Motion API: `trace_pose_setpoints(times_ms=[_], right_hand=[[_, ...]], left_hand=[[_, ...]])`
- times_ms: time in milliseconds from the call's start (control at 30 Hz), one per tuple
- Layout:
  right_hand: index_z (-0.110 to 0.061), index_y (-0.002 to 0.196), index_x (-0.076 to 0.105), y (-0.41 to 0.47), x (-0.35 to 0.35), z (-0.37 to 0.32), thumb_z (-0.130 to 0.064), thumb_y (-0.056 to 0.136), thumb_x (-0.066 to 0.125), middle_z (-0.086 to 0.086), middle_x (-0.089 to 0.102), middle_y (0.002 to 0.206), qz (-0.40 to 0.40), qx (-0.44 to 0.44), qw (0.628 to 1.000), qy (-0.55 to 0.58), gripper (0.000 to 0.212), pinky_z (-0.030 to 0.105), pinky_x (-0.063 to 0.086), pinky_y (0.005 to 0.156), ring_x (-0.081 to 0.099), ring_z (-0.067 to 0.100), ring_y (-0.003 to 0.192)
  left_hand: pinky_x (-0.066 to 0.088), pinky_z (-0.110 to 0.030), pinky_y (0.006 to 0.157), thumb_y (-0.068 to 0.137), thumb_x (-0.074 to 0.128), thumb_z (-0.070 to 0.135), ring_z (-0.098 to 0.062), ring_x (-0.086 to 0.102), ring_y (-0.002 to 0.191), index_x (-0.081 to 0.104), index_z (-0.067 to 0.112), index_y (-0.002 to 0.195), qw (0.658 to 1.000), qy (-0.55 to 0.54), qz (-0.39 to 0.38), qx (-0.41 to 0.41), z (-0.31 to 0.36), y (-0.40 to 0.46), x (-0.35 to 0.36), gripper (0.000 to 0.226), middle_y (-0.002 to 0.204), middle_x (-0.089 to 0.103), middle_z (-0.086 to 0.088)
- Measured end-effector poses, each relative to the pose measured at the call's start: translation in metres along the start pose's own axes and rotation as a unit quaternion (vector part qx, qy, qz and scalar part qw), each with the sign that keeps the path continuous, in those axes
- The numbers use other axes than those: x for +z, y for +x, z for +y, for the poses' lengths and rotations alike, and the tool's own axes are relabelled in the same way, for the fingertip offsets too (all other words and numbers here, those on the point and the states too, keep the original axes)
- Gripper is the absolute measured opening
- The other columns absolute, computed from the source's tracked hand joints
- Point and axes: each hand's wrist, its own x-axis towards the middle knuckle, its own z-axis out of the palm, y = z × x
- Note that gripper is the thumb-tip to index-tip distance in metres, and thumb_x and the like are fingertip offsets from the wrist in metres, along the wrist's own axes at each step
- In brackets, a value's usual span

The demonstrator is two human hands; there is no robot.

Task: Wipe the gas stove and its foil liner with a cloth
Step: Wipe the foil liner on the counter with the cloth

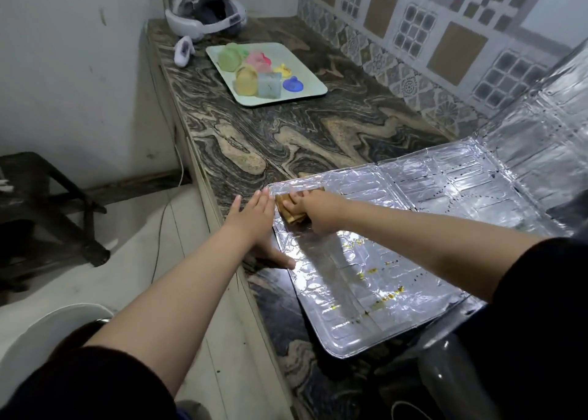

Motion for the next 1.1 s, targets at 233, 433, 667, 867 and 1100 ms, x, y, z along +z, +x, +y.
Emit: trace_pose_setpoints(times_ms=[233,433,667,867,1100], right_hand=[[-0.018,0.141,0.042,-0.067,0.006,-0.02,-0.008,0.085,0.054,0.014,0.055,0.129,-0.089,-0.056,0.994,-0.018,0.057,0.028,0.045,0.079,0.056,0.032,0.109],[-0.018,0.121,0.062,-0.11,0.002,-0.041,0.0,0.079,0.052,0.009,0.059,0.089,-0.201,-0.084,0.976,-0.003,0.046,0.027,0.042,0.064,0.052,0.026,0.079],[-0.012,0.121,0.066,-0.127,0.01,-0.036,0.009,0.081,0.049,0.005,0.068,0.088,-0.384,-0.059,0.913,0.121,0.048,0.025,0.041,0.059,0.052,0.014,0.066],[-0.012,0.109,0.072,-0.105,-0.02,0.006,0.012,0.074,0.046,0.008,0.07,0.091,-0.26,0.019,0.94,0.221,0.05,0.034,0.048,0.071,0.057,0.019,0.079],[-0.017,0.095,0.072,-0.035,-0.041,0.04,0.002,0.083,0.048,0.004,0.062,0.075,0.103,0.166,0.93,0.31,0.033,0.022,0.037,0.05,0.051,0.018,0.064]], left_hand=[[-0.009,-0.049,0.116,0.05,0.059,0.089,-0.022,-0.019,0.147,-0.015,0.005,0.151,1.0,0.012,-0.011,-0.005,0.003,-0.004,-0.007,0.151,0.158,-0.025,-0.007],[-0.01,-0.048,0.116,0.047,0.057,0.092,-0.023,-0.017,0.147,-0.013,0.005,0.151,1.0,0.023,-0.019,-0.011,0.005,-0.006,-0.011,0.153,0.159,-0.022,-0.008],[-0.01,-0.049,0.116,0.047,0.056,0.093,-0.024,-0.016,0.147,-0.013,0.003,0.151,0.999,0.035,-0.027,-0.017,0.005,-0.005,-0.015,0.154,0.159,-0.02,-0.009],[-0.01,-0.05,0.116,0.048,0.057,0.091,-0.028,-0.012,0.148,-0.005,0.002,0.152,0.989,0.106,-0.075,-0.068,-0.005,-0.009,-0.033,0.151,0.16,-0.014,-0.014],[-0.01,-0.051,0.115,0.048,0.071,0.081,-0.027,-0.025,0.144,-0.022,0.002,0.148,0.998,-0.008,-0.048,0.026,0.003,-0.001,-0.029,0.157,0.155,-0.03,-0.012]])
